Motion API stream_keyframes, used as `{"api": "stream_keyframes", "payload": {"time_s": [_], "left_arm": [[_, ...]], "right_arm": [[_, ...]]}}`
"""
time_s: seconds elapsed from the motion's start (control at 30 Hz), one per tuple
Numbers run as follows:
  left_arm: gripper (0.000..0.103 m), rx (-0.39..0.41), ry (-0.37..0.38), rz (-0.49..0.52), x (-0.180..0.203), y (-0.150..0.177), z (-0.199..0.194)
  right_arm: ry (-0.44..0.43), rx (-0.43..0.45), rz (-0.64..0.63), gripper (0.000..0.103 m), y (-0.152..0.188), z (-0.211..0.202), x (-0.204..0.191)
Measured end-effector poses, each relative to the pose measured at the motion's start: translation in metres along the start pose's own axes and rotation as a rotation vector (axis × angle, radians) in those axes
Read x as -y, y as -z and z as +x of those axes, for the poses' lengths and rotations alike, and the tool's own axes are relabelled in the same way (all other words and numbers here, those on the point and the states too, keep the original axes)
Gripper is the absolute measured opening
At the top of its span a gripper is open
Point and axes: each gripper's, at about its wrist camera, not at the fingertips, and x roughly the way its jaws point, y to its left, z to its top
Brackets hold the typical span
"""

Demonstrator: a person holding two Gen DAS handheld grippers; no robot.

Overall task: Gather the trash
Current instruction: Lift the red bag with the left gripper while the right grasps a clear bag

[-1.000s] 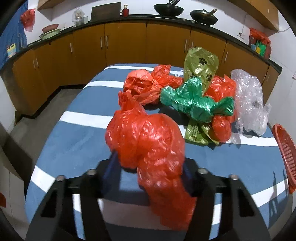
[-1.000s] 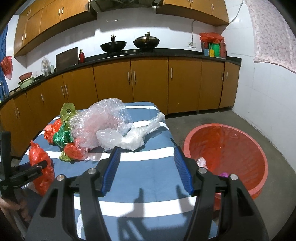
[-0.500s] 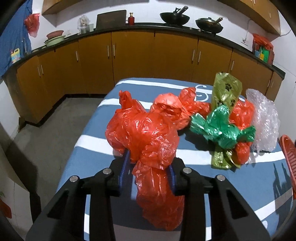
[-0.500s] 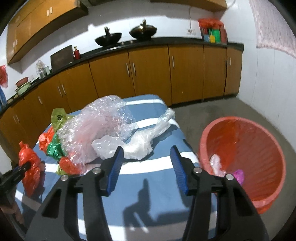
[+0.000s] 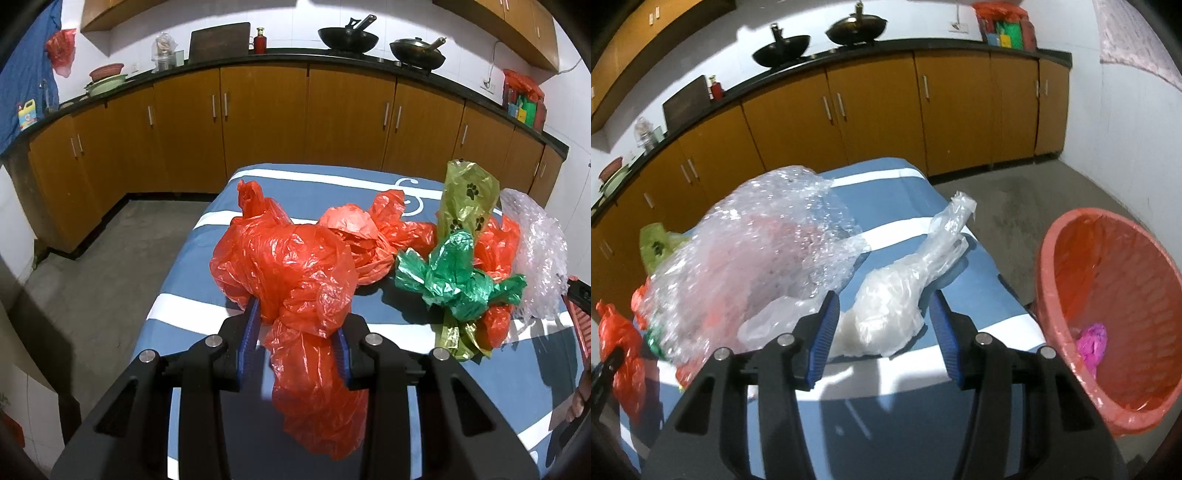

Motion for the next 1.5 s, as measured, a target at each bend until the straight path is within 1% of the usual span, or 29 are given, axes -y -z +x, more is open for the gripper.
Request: {"api": "stream_keyframes", "payload": {"time_s": [0.17, 0.2, 0.27, 0.37, 0.6, 0.67, 1.0, 1.2, 1.5], "left_arm": [[0.036, -0.003, 0.004, -0.003, -0.002, 0.000, 0.003], [0.036, -0.003, 0.005, -0.003, -0.001, 0.000, 0.003], [0.036, -0.004, 0.006, -0.003, -0.002, 0.000, 0.003], [0.036, -0.004, 0.007, -0.005, -0.001, 0.001, 0.003], [0.036, 0.012, 0.019, -0.009, -0.002, -0.001, -0.005], [0.036, 0.021, 0.022, -0.008, -0.002, -0.002, -0.009], [0.036, 0.067, 0.051, -0.007, 0.005, -0.006, -0.036], [0.036, 0.099, 0.080, 0.002, 0.015, -0.012, -0.053], [0.036, 0.135, 0.149, 0.024, 0.045, -0.016, -0.077]], "right_arm": [[-0.002, -0.046, 0.014, 0.050, -0.001, 0.016, -0.001], [-0.004, -0.050, 0.013, 0.048, -0.001, 0.018, -0.001], [-0.004, -0.053, 0.007, 0.040, 0.001, 0.020, -0.002], [-0.007, -0.047, -0.005, 0.033, 0.002, 0.018, -0.005], [-0.004, -0.020, -0.019, 0.027, 0.002, 0.005, -0.005], [0.003, -0.006, -0.033, 0.023, 0.001, -0.002, -0.004], [-0.014, 0.031, -0.051, 0.020, 0.010, -0.038, 0.005], [-0.011, 0.088, -0.071, 0.019, 0.009, -0.069, 0.014], [-0.001, 0.154, -0.057, 0.019, 0.001, -0.110, 0.037]]}}
